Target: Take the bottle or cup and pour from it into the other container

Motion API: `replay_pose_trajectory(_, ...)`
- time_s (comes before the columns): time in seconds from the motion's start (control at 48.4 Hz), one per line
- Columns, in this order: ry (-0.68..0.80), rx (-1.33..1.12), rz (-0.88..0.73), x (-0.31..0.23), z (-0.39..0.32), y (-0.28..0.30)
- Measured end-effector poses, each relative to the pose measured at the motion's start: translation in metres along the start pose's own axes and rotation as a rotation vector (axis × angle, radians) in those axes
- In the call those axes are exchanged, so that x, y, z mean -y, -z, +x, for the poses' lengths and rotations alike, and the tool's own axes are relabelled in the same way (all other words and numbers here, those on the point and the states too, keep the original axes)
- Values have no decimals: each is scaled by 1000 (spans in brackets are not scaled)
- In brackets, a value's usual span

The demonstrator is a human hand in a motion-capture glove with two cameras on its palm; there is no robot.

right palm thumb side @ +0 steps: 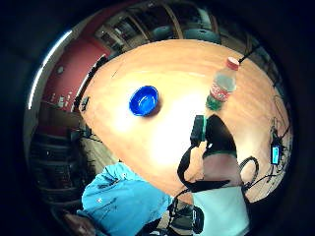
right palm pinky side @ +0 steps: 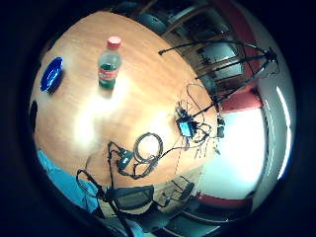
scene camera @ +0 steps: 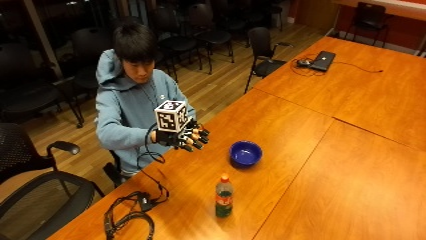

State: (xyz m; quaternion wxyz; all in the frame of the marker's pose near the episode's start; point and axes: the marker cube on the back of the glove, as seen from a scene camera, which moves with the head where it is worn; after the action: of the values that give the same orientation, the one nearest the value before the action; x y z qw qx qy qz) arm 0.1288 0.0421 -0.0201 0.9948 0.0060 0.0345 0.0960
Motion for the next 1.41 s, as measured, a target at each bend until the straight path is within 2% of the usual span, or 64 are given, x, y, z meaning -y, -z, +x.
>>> replay_pose_trajectory(0.558,-117,300,66,4,93,-23)
replay_pose_trajectory(0.765,-156,374,112,5,104,-46)
replay_pose_trajectory(1.406,-226,920,253,19,136,-87)
